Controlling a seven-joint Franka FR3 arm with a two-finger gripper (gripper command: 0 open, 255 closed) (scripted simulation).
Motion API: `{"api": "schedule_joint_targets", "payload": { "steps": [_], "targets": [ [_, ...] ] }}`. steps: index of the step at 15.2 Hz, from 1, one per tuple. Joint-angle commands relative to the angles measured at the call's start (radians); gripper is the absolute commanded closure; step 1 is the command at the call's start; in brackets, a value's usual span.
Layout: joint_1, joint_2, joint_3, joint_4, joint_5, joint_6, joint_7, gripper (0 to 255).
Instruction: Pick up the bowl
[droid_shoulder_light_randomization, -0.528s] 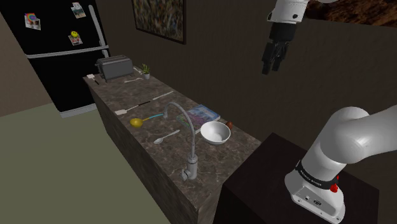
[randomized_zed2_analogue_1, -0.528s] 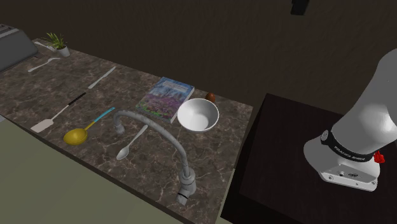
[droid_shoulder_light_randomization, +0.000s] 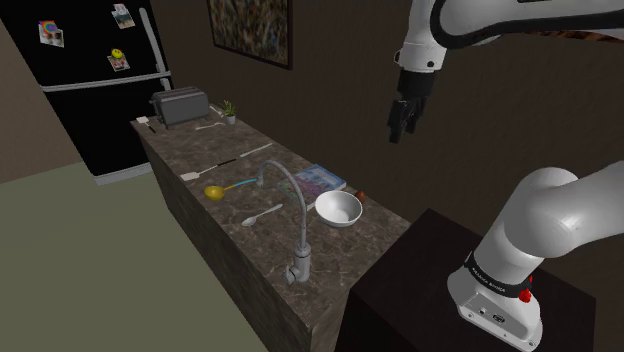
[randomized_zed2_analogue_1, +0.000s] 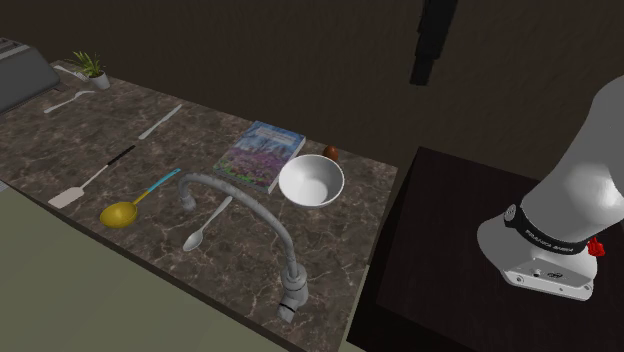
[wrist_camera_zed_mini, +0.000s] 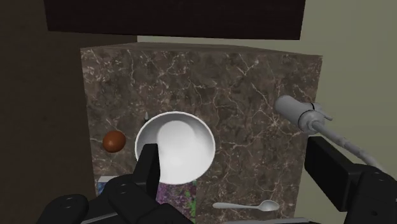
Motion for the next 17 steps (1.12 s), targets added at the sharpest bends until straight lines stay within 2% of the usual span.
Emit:
{"api": "schedule_joint_targets", "payload": {
  "steps": [1, 11, 14, 17],
  "targets": [
    [0.005, 0.030, 0.020, -0.048, -0.010, 0.084, 0.002, 0],
    [0.007, 0.297, 0.134, -0.163, -0.096, 0.473, 0.070, 0],
    [-0.006, 0.409, 0.170, -0.167, -0.153, 0.587, 0.114, 0],
    [-0.028, 0.533, 0.203, -0.154, -0.239, 0.690, 0.179, 0]
  ]
}}
